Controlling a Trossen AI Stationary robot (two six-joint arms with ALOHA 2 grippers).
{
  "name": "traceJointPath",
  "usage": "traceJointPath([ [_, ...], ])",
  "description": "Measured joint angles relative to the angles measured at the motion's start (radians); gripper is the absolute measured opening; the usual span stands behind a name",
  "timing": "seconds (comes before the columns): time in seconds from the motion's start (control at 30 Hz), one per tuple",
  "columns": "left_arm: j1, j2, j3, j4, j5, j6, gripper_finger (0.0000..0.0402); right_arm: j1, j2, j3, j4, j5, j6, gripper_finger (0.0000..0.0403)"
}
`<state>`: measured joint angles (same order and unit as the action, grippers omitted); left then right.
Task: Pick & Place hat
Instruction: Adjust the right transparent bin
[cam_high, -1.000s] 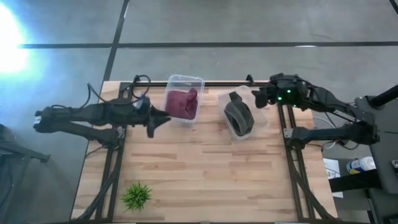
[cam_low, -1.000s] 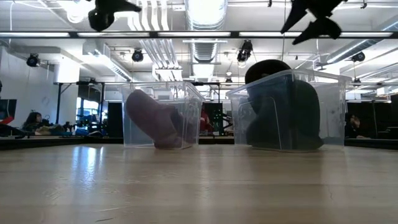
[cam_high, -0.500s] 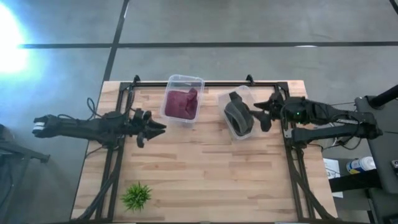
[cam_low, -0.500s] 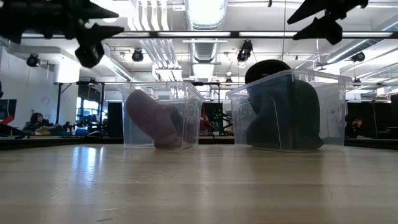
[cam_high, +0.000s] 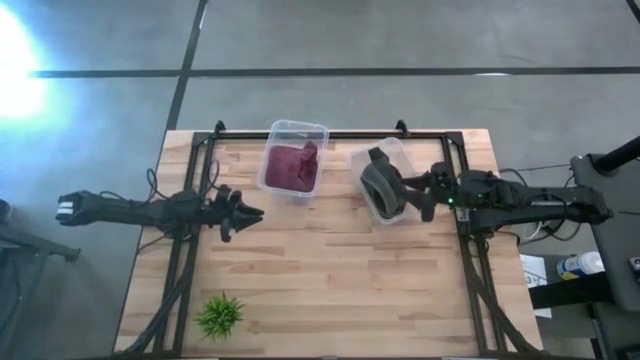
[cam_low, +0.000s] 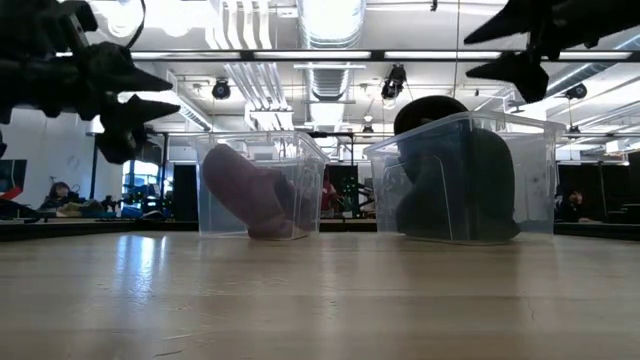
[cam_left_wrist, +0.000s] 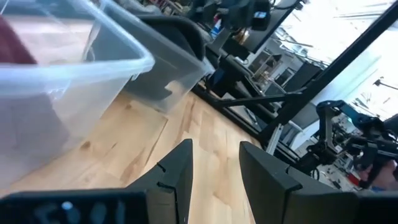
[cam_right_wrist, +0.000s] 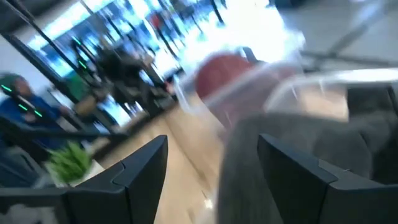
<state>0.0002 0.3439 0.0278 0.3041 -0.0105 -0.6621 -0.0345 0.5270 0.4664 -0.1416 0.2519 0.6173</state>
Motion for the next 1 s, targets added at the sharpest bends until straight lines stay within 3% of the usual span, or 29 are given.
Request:
traceJointPath([
  [0.13, 0.0, -0.016, -0.009, 0.001, 0.0, -0.009, 0.0124, 0.0, -0.085, -0.054, 0.1, -0.028, -0.057, 0.0247],
  [0.33, 0.0, -0.022, -0.01, -0.002, -0.001, 0.004, 0.0124, 0.0, -0.209, -0.114, 0.092, -0.051, -0.098, 0.0247],
  [0.7, 0.0, -0.021, -0.017, -0.008, -0.002, -0.001, 0.0124, 0.0, -0.446, -0.298, 0.135, 0.01, -0.044, 0.0247],
  [1.0, -0.003, -0.042, -0.017, -0.009, -0.002, -0.001, 0.0124, 0.0, -0.527, -0.378, 0.125, 0.005, -0.031, 0.0247],
])
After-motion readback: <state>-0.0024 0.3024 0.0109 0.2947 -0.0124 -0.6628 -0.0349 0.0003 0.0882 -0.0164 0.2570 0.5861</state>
